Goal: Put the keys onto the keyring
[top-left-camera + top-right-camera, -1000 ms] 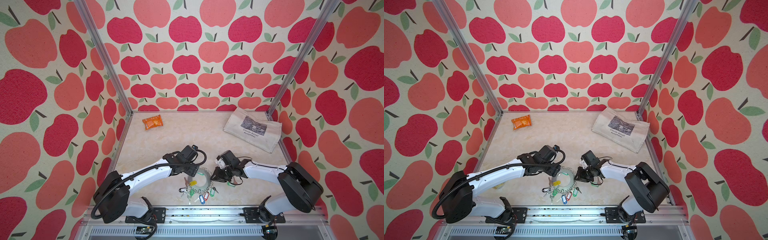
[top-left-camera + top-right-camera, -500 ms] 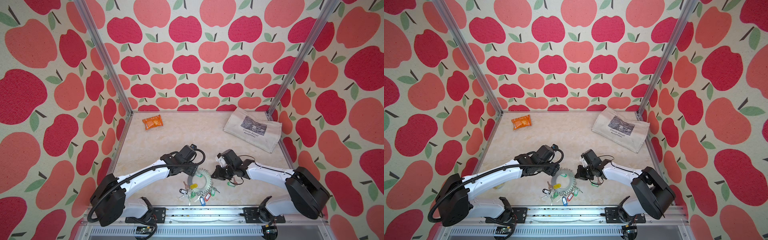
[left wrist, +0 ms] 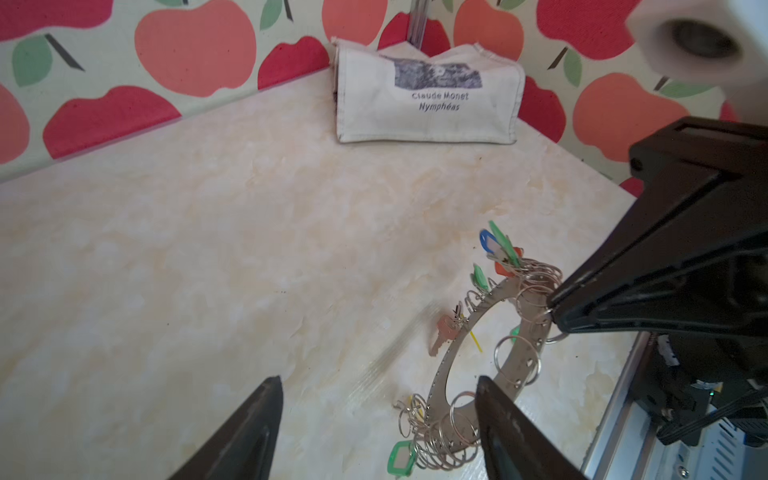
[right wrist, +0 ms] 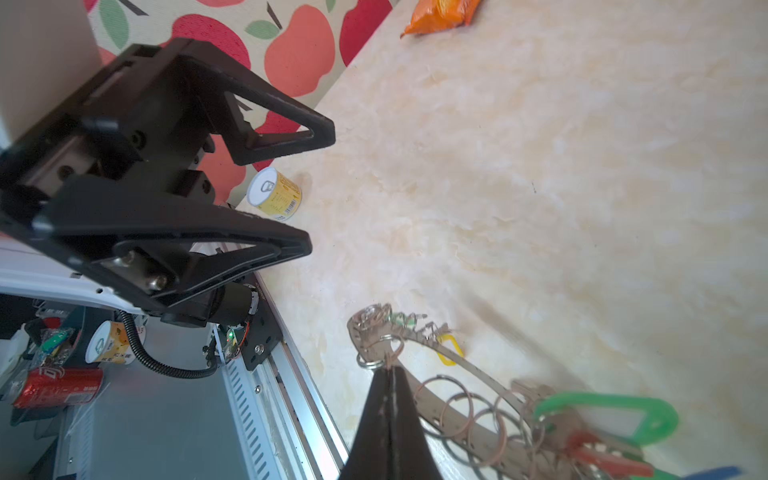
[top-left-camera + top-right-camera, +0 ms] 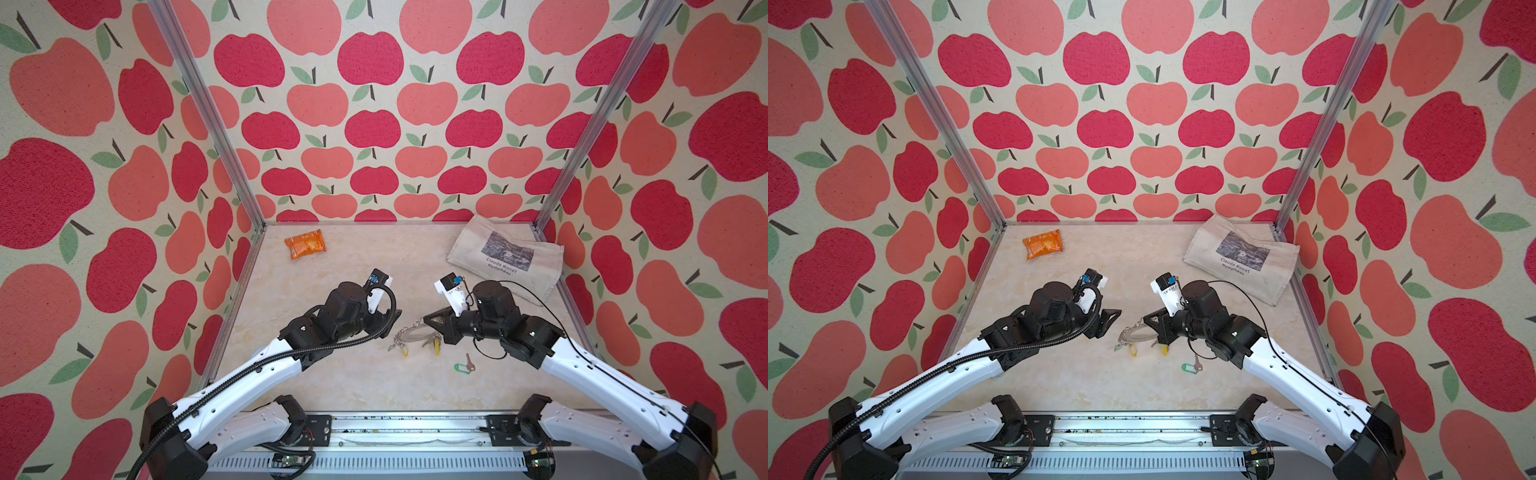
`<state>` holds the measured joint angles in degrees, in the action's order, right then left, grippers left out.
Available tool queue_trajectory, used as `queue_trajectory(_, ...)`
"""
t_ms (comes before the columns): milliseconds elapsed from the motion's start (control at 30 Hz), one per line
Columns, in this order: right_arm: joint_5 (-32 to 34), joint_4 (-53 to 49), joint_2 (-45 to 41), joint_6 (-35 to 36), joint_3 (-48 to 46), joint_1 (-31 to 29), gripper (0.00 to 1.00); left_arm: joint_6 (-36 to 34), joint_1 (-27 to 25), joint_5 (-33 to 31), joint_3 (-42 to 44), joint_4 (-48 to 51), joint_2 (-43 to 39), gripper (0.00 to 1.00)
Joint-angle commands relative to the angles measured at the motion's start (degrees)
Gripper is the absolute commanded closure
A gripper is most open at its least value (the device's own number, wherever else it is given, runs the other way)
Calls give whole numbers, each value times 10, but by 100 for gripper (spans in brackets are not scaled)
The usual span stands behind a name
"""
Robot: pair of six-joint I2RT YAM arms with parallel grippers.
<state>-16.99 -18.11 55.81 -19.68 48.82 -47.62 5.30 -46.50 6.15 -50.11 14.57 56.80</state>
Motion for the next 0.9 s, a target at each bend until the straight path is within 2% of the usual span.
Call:
queue_trajectory(0,-27,10,-36,95,36,-3,100,-54,5,116,-26,-74,-20,28)
queue_trajectory(233,-68,52,-54,129,75,-3,100,-52,50,283,-66,-126,-14,38)
queue_trajectory(433,-73,122,-63,120,78,-3,100,34,95,408,-60,-237,-10,39)
queue_trajectory(567,-81,176,-68,103,73,-2,100,76,108,461,-58,-288,0,41)
queue_trajectory(867,-102,267,-72,70,56,0,100,102,108,508,-67,-334,36,43)
